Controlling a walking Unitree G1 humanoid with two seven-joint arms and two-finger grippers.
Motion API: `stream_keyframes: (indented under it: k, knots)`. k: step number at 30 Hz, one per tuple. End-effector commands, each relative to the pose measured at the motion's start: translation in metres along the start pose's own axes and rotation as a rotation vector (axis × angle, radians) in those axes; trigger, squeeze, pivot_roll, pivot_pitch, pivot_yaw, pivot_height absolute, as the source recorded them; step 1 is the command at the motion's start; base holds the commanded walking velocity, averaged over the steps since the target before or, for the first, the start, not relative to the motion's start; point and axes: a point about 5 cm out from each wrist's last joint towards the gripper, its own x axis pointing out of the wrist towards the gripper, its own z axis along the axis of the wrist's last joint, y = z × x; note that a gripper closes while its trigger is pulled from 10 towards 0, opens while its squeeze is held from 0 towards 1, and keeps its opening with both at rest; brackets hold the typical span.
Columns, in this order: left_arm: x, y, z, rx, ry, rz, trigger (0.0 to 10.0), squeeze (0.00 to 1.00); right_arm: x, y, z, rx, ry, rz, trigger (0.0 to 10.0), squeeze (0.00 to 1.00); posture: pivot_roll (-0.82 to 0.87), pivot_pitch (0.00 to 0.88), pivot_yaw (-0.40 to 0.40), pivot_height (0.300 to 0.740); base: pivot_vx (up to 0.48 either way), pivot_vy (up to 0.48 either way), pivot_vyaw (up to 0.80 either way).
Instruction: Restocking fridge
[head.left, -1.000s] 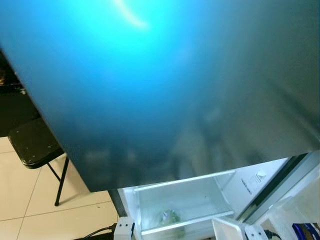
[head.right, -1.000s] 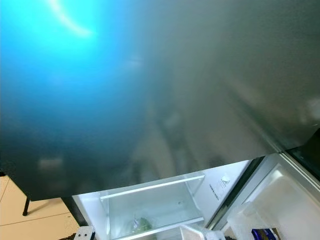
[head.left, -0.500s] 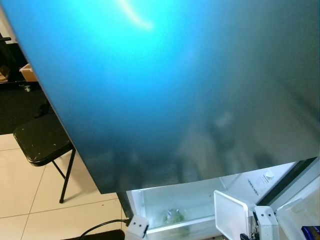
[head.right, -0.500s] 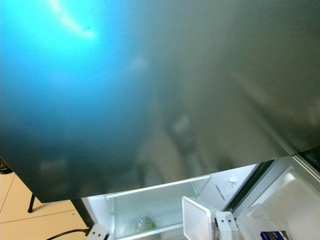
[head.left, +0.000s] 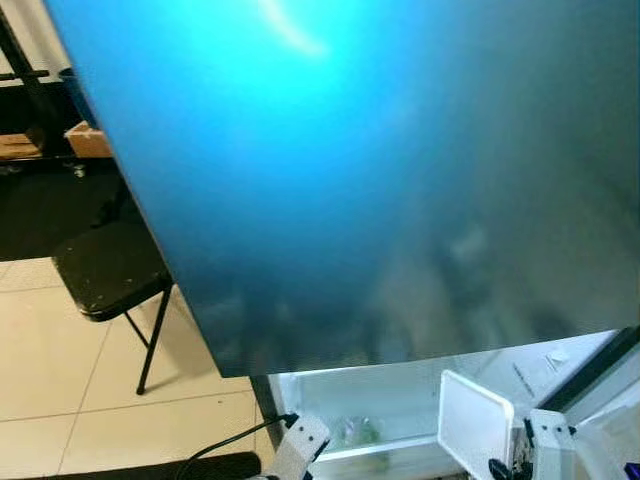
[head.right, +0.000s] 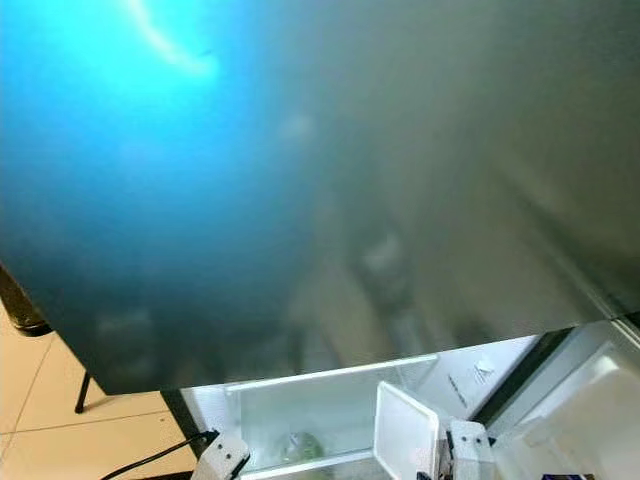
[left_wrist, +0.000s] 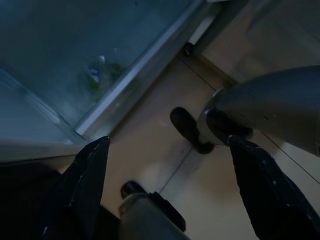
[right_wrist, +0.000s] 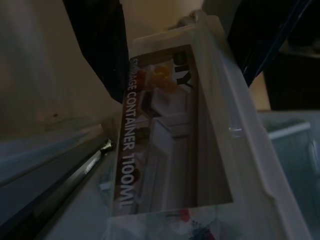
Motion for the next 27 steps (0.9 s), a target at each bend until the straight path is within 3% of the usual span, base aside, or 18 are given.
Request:
stream_keyframes:
  k: [1, 2, 7, 15, 23, 27]
  knots:
    - [-0.001, 0.013, 0.018, 0.063, -0.065, 0.048, 10.0, 0.0, -0.006, -0.025, 0.024, 0.102, -0.105, -0.065, 10.0, 0.0, -0.03, 0.0, -0.039, 0.74, 0.0, 0.0, 0.0]
    - [-0.001, 0.013, 0.018, 0.063, -0.065, 0.048, 10.0, 0.0, -0.006, -0.025, 0.024, 0.102, -0.105, -0.065, 10.0, 0.0, -0.03, 0.0, -0.039, 0.74, 0.0, 0.0, 0.0]
    - [-0.001, 0.013, 0.022, 0.086, -0.098, 0.067, 10.0, 0.0, -0.004, -0.019, 0.035, 0.297, -0.185, 0.055, 10.0, 0.0, -0.04, 0.0, -0.034, 0.715, 0.0, 0.0, 0.0]
    - [-0.001, 0.012, 0.02, 0.086, -0.099, 0.073, 10.0, 0.0, -0.006, -0.012, 0.034, 0.415, -0.223, 0.201, 10.0, 0.0, -0.03, 0.0, -0.036, 0.69, 0.0, 0.0, 0.0]
    - [-0.001, 0.012, 0.02, 0.085, -0.114, 0.091, 10.0, 0.0, -0.017, -0.008, 0.017, 0.603, -0.25, 0.456, 10.0, 0.0, -0.04, 0.0, -0.041, 0.69, 0.0, 0.0, 0.0]
    - [-0.001, 0.013, 0.022, 0.083, -0.129, 0.114, 10.0, 0.0, -0.023, -0.003, 0.003, 0.634, -0.214, 0.545, 10.0, 0.0, -0.04, 0.0, -0.039, 0.69, 0.0, 0.0, 0.0]
